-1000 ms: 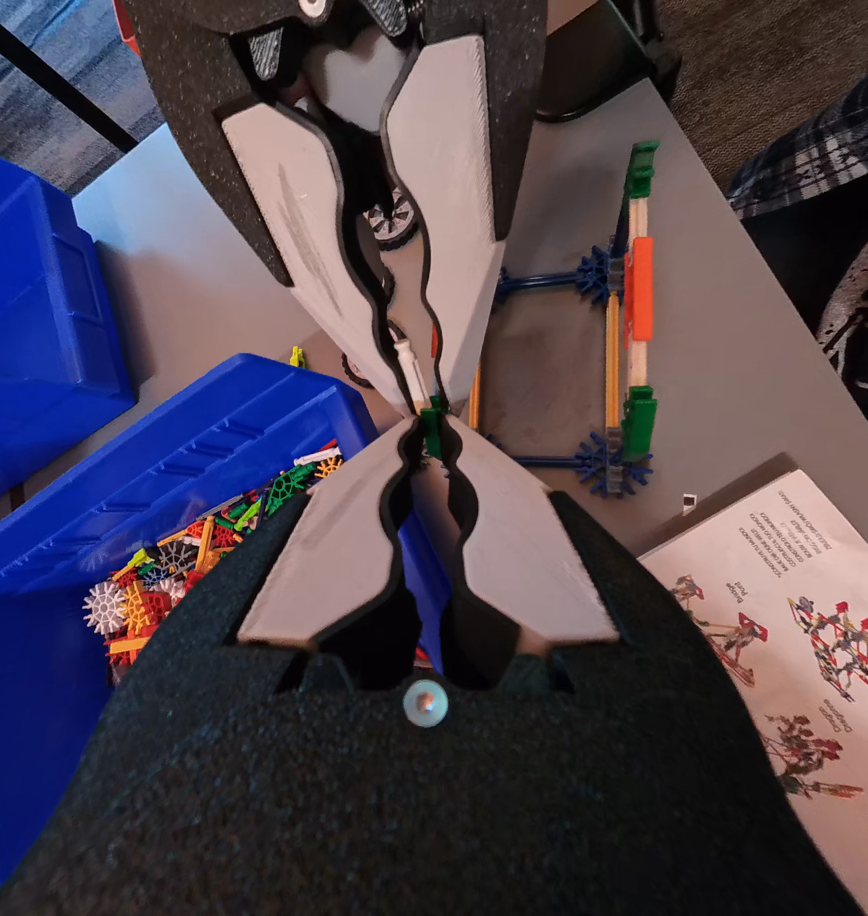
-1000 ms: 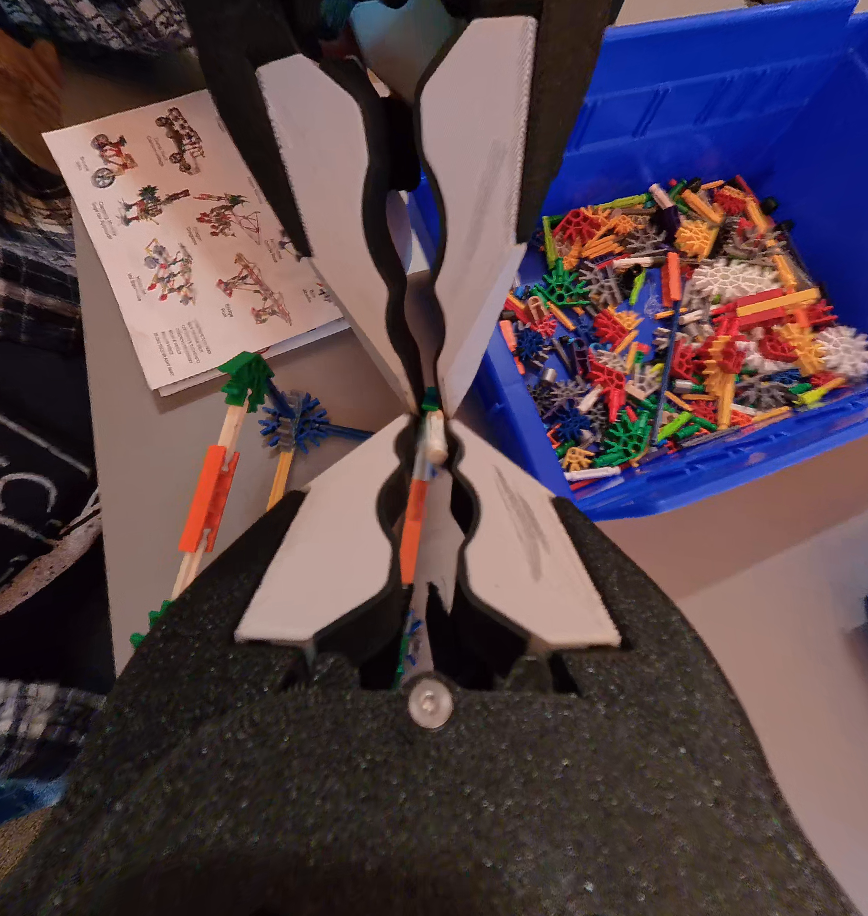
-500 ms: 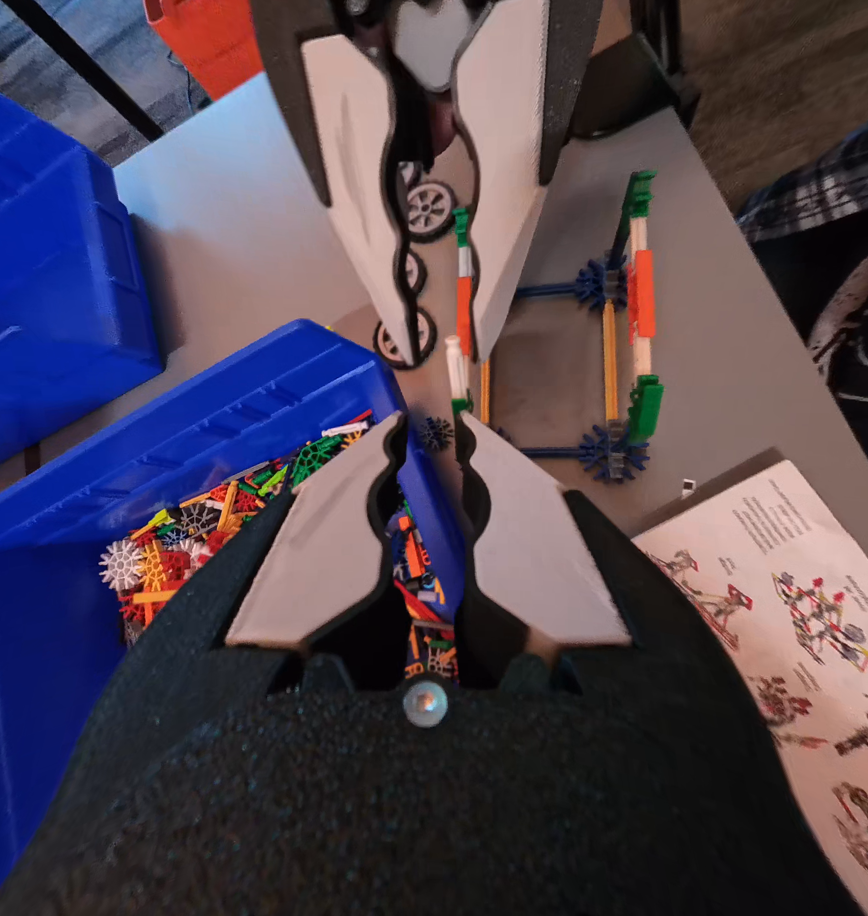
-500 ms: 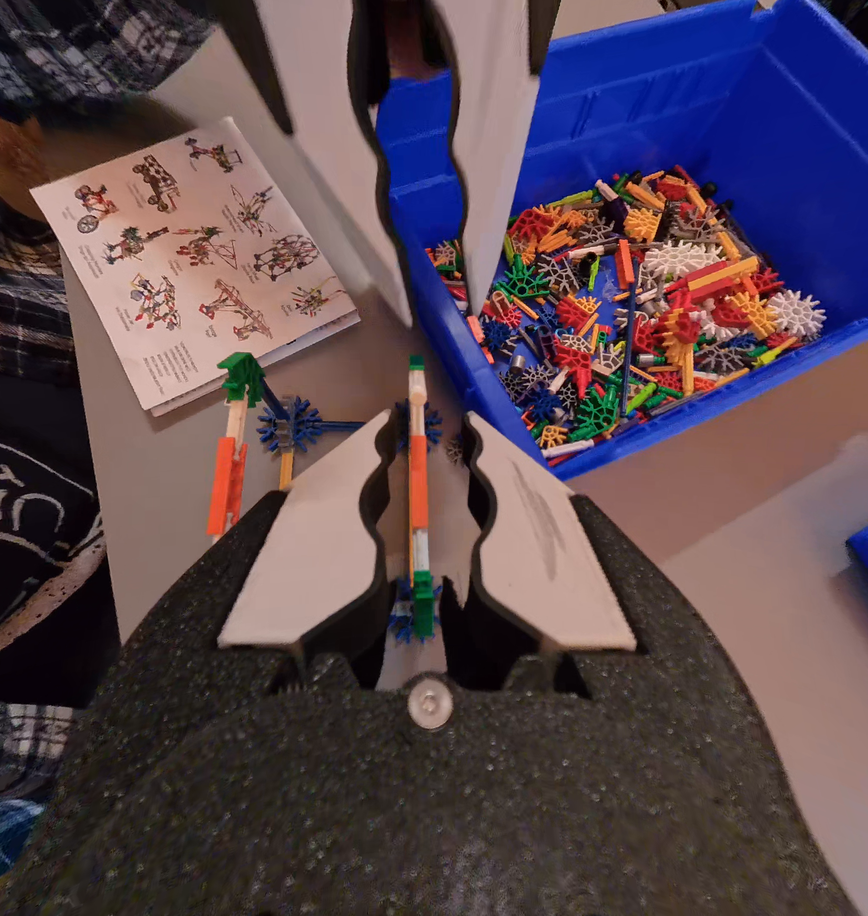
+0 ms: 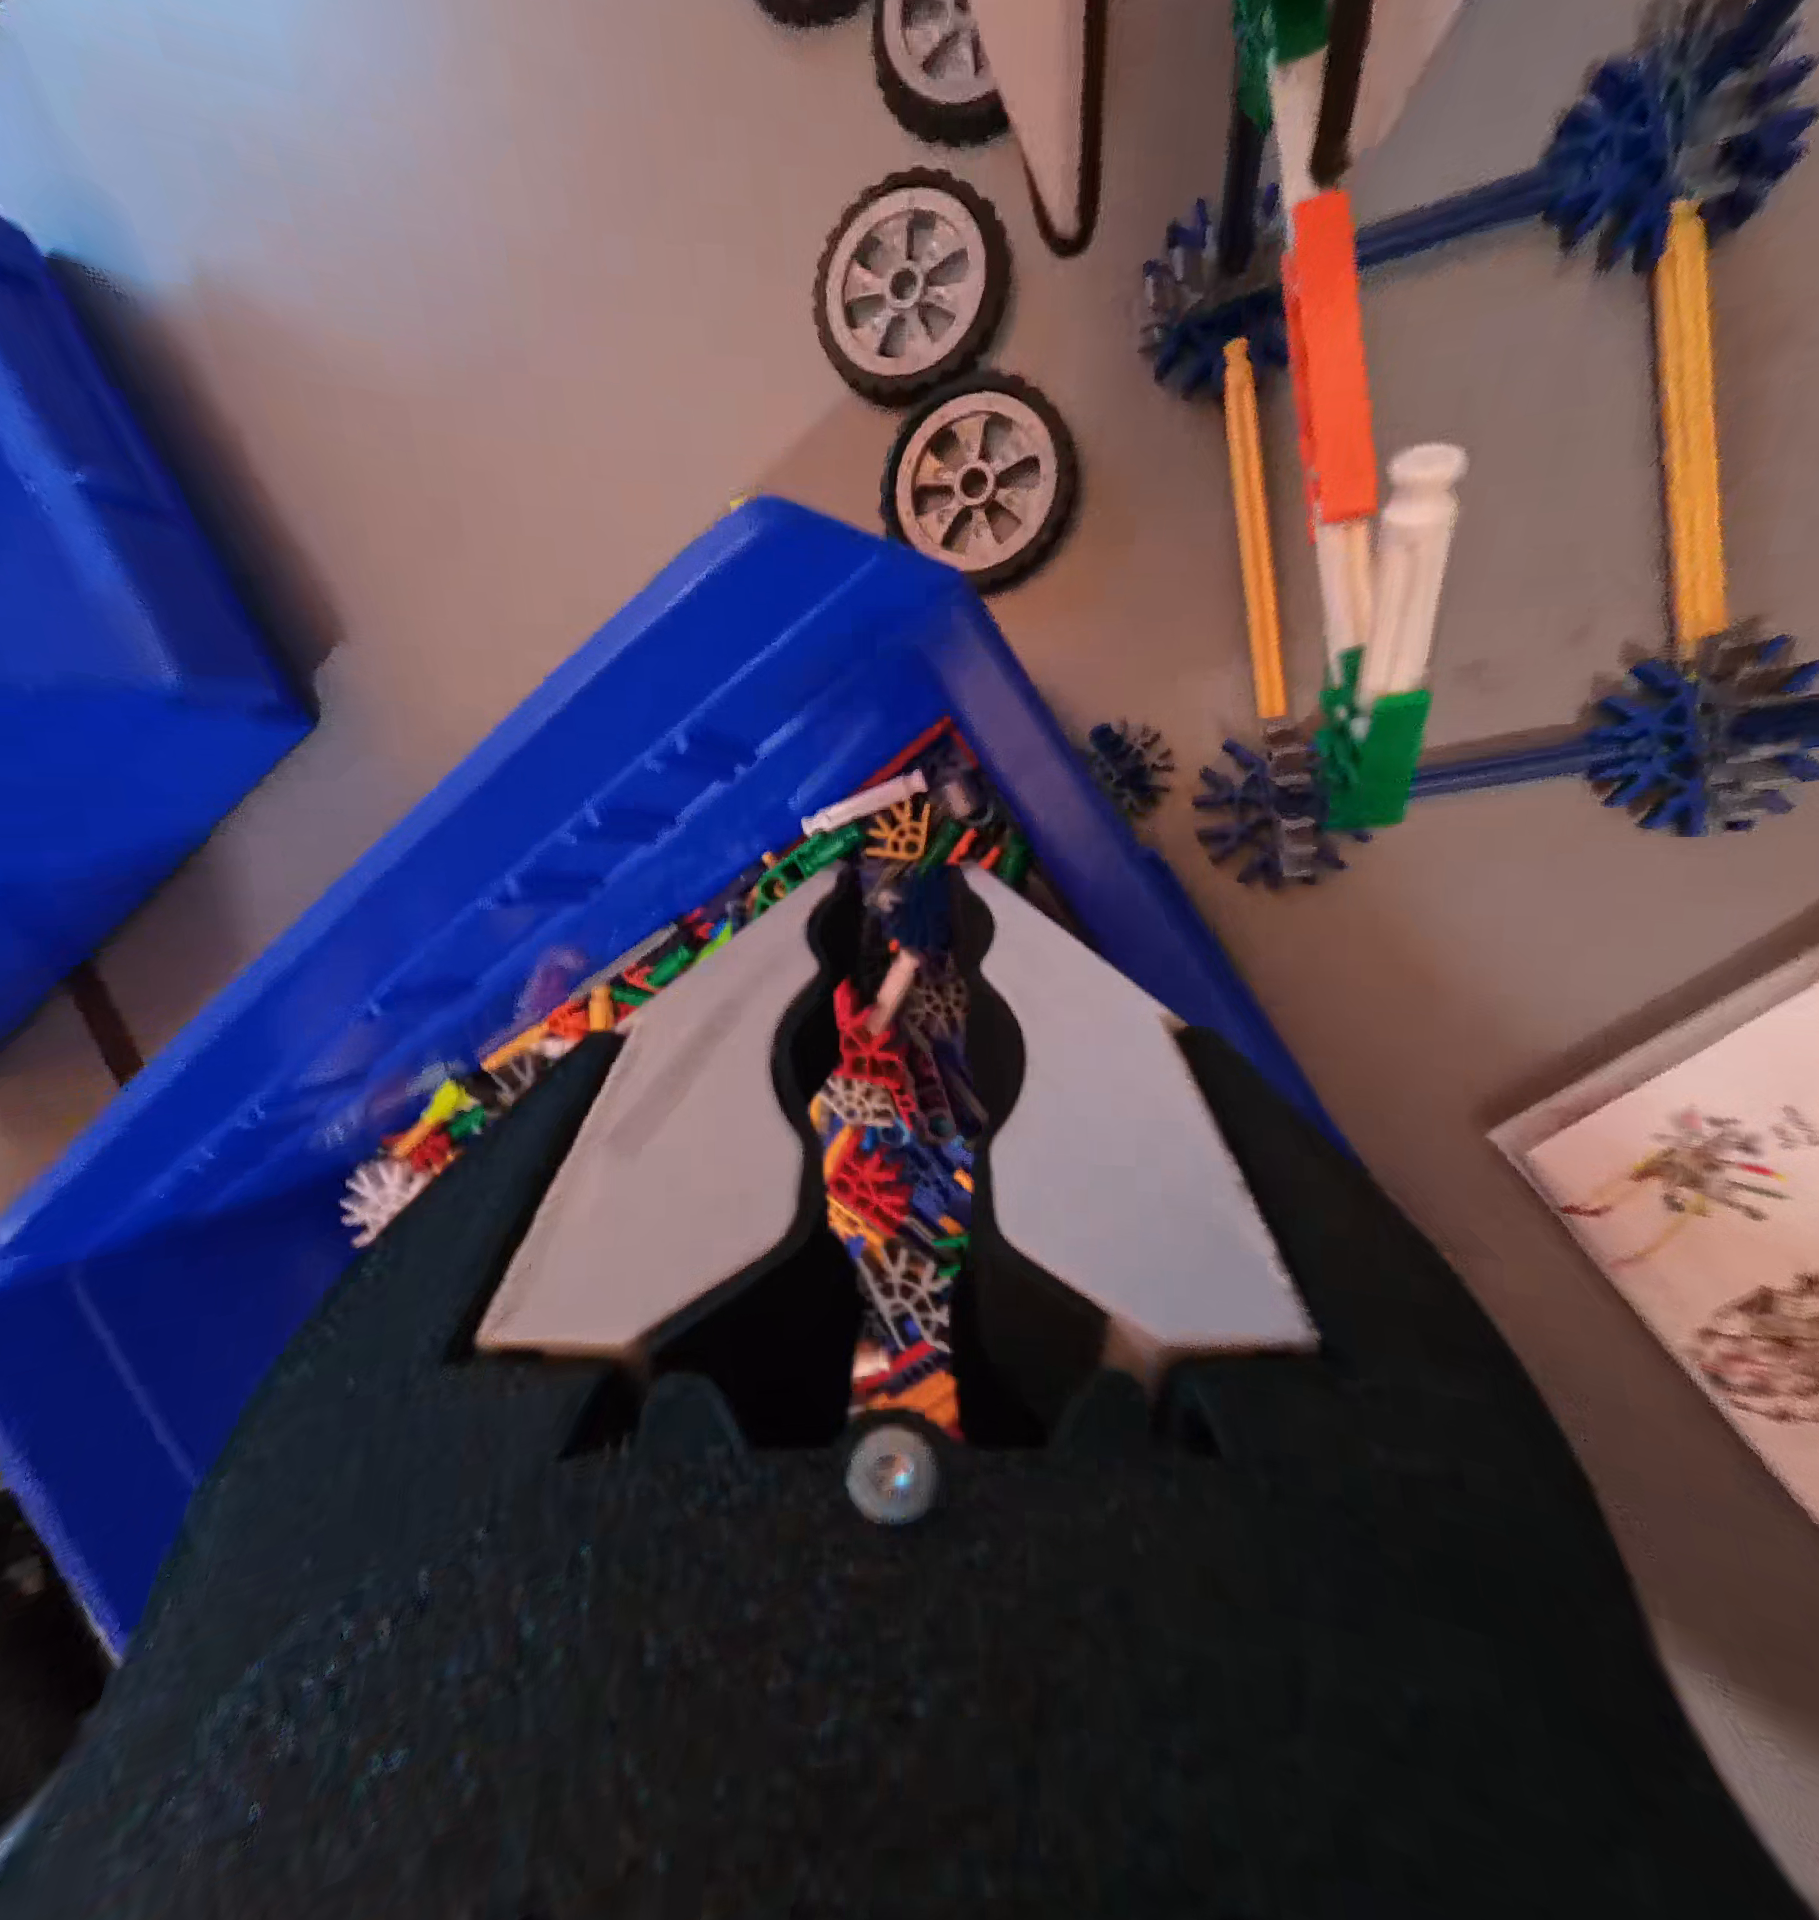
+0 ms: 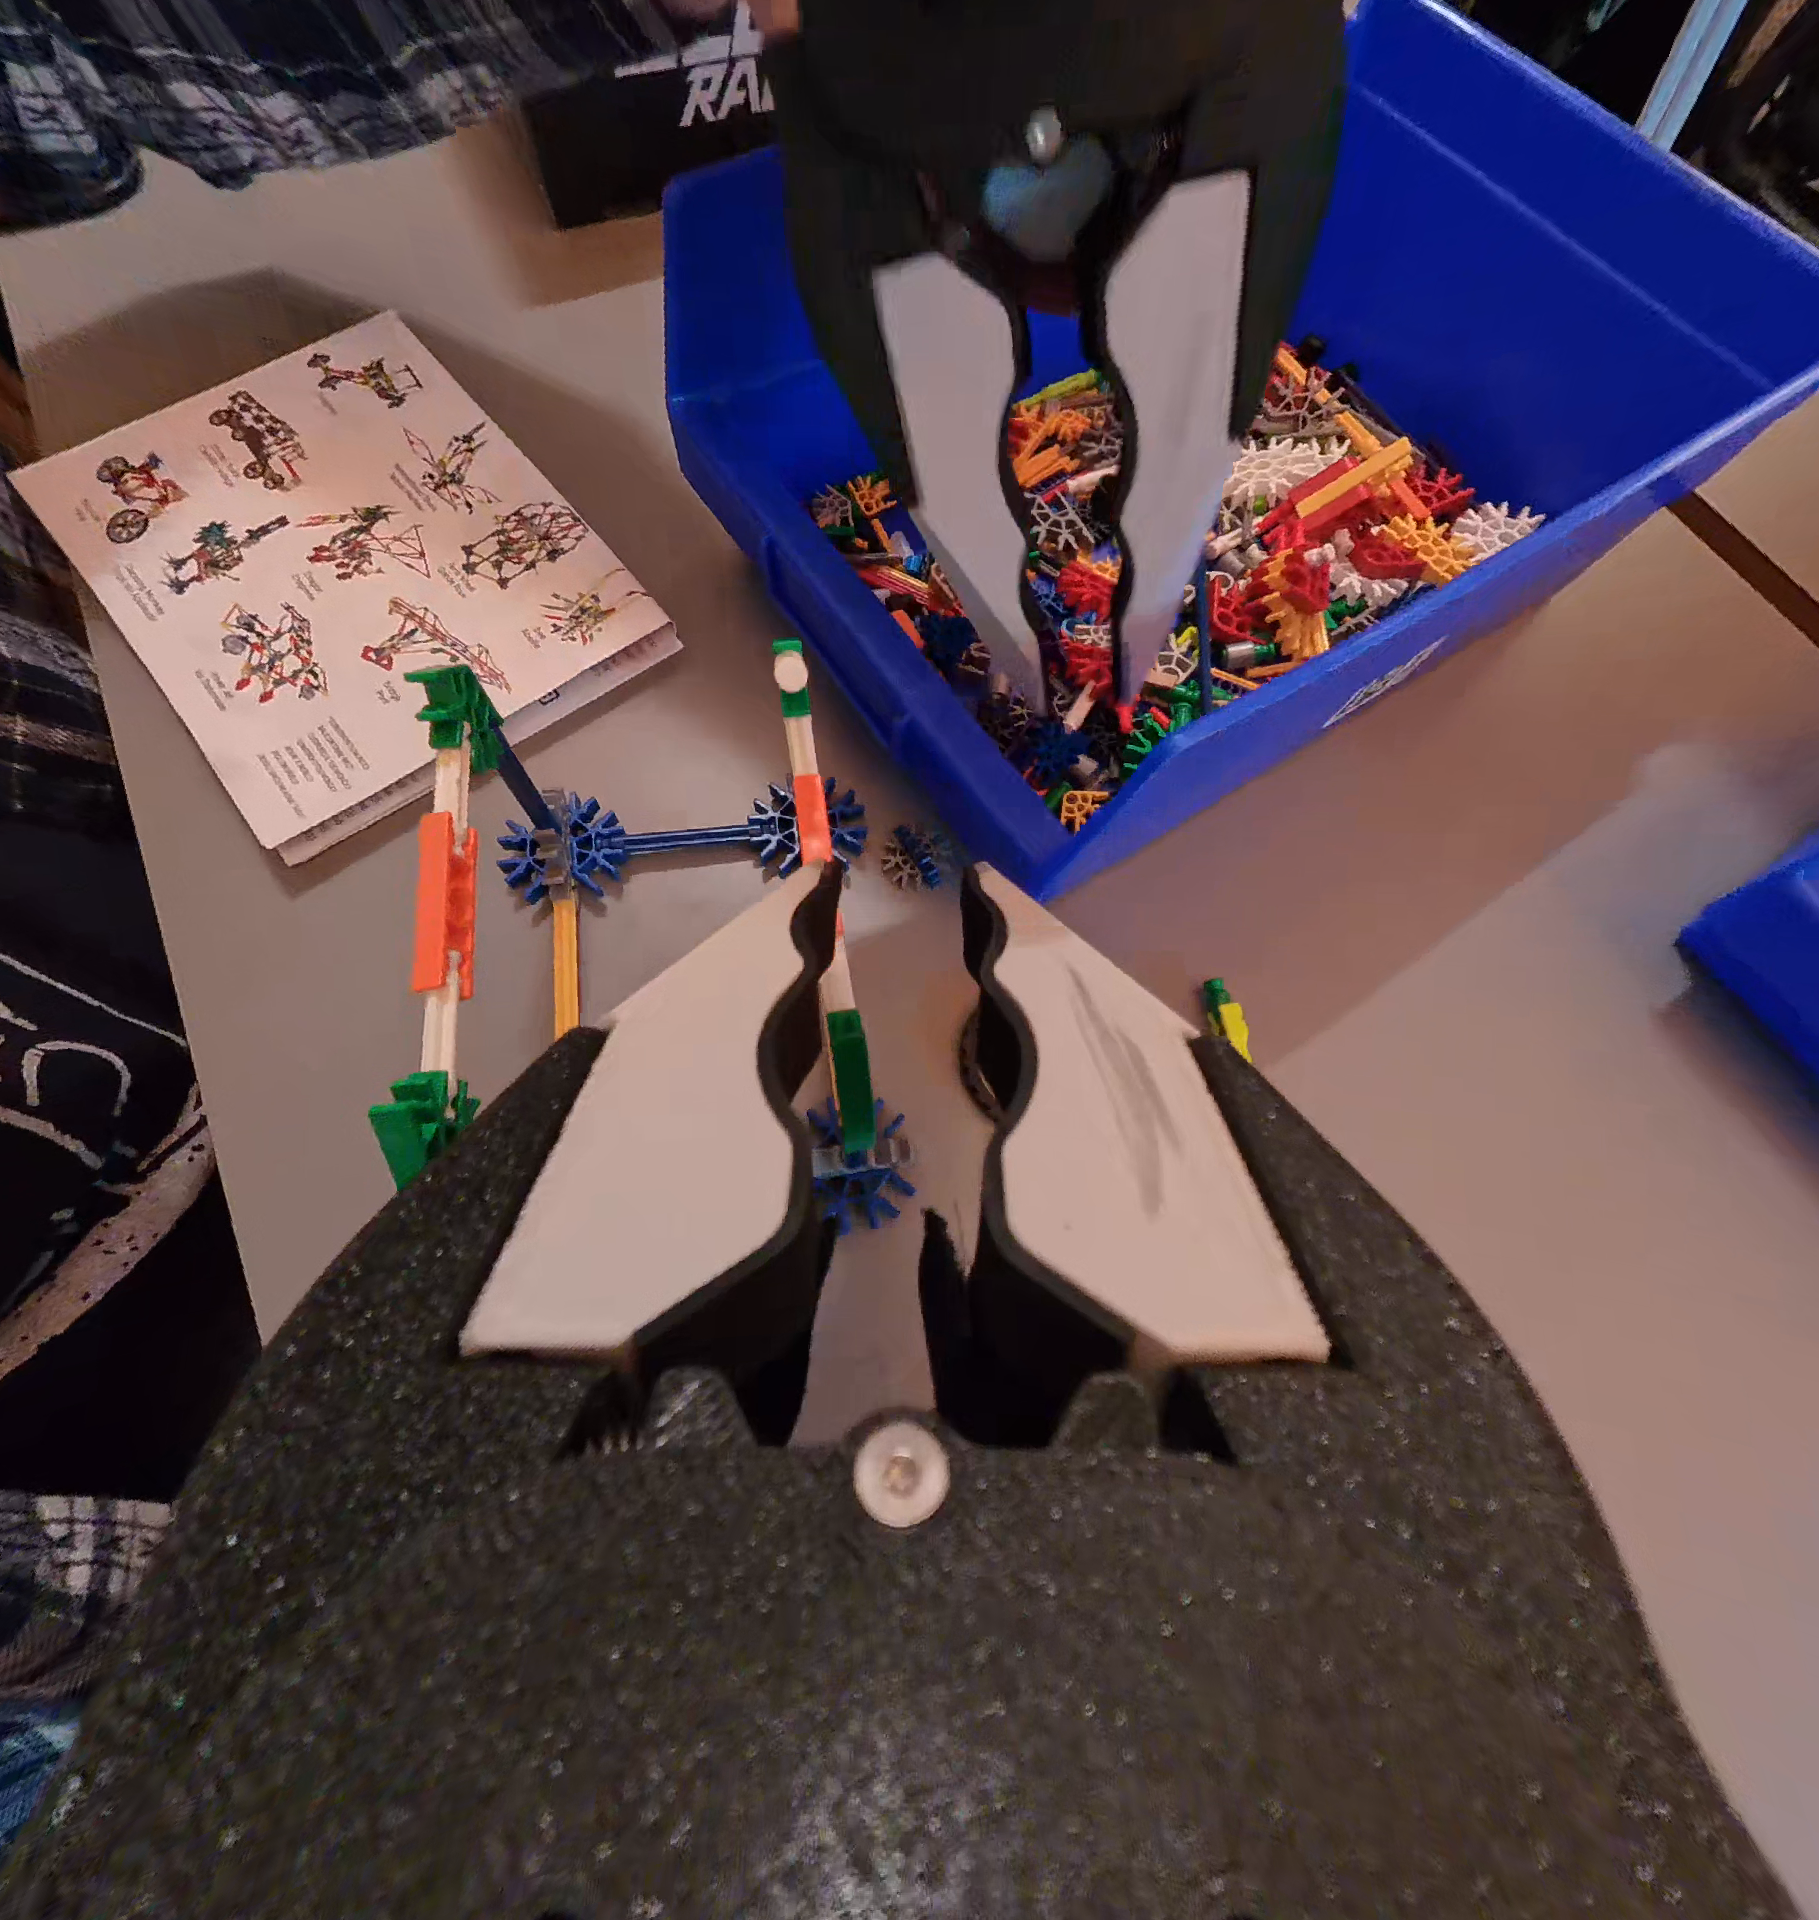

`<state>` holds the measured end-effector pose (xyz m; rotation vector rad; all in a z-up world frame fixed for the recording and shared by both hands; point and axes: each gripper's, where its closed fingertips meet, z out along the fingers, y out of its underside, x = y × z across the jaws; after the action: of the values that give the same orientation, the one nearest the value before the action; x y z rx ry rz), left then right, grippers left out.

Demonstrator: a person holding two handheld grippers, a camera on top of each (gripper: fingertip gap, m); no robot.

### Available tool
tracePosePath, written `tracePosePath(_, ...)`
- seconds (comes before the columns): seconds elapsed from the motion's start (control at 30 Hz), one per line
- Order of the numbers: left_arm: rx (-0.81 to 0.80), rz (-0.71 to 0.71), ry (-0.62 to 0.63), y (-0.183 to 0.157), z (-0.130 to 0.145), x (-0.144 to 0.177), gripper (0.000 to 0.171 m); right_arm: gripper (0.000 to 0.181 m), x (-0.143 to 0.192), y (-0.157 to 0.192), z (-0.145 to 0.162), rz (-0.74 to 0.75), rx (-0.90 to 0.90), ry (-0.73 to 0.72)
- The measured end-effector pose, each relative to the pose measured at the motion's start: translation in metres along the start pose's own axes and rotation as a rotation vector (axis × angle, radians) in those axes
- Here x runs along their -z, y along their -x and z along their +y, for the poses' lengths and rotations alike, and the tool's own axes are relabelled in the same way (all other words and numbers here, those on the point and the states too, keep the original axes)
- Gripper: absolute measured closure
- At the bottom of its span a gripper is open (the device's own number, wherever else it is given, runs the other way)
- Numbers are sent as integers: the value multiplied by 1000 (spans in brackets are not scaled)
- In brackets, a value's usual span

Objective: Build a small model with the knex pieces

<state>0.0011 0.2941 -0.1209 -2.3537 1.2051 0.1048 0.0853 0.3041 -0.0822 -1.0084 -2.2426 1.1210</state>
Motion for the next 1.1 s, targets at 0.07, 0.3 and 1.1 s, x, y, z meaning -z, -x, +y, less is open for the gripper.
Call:
tracePosePath(0.07, -22, 6, 47, 5, 0, -14, 159, 158, 1, 0, 1, 4, -6, -11)
tracePosePath(0.3, 108, 97, 92, 10, 6, -42, 148, 159, 3, 2, 6, -2, -14, -35)
tracePosePath(1.1, 86, 71, 68, 13, 4, -56, 166, 159, 6, -2, 16, -9, -47, -93)
